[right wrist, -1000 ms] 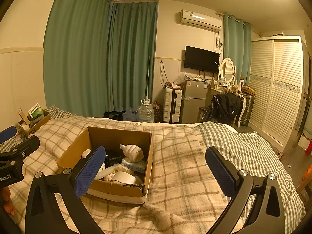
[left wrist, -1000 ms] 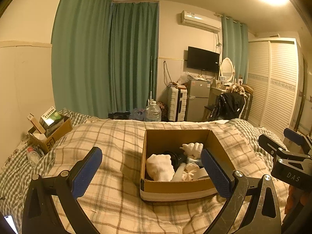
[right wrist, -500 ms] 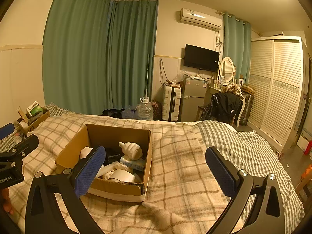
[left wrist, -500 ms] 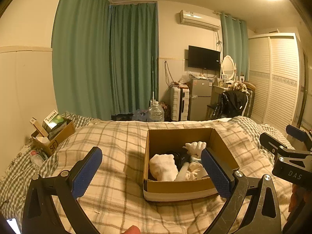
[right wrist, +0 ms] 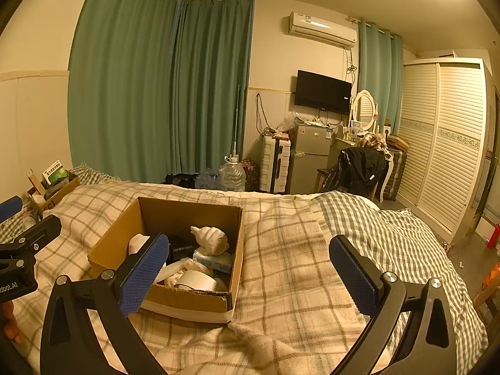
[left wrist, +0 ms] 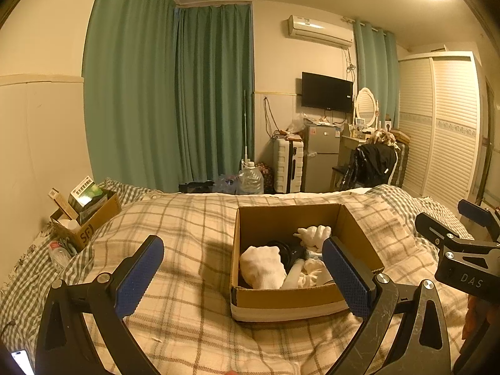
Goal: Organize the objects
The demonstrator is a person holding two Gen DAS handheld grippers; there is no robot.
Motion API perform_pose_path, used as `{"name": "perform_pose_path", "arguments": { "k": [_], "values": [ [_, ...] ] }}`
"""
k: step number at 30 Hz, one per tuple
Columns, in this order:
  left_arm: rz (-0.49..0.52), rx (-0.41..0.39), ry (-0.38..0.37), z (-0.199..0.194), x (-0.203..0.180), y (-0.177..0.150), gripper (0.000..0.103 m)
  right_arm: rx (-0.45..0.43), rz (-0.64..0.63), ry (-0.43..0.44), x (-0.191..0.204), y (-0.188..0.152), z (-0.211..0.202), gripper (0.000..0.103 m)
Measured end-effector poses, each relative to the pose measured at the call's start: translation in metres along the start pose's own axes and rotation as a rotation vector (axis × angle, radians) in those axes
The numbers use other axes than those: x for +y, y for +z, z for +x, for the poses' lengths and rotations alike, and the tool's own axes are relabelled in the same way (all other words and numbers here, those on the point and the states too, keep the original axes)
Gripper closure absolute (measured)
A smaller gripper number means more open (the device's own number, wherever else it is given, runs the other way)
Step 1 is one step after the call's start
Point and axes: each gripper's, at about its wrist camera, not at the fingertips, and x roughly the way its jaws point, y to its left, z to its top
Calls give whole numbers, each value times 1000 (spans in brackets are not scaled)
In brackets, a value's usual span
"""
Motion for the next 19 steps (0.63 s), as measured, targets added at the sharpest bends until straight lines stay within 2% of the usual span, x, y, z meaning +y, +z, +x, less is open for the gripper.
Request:
{"name": "perform_pose_path", "arguments": {
  "k": [19],
  "values": [
    [1,3,-4,1,2,-1,0,7,4,0,2,-2,2,0]
  ]
}}
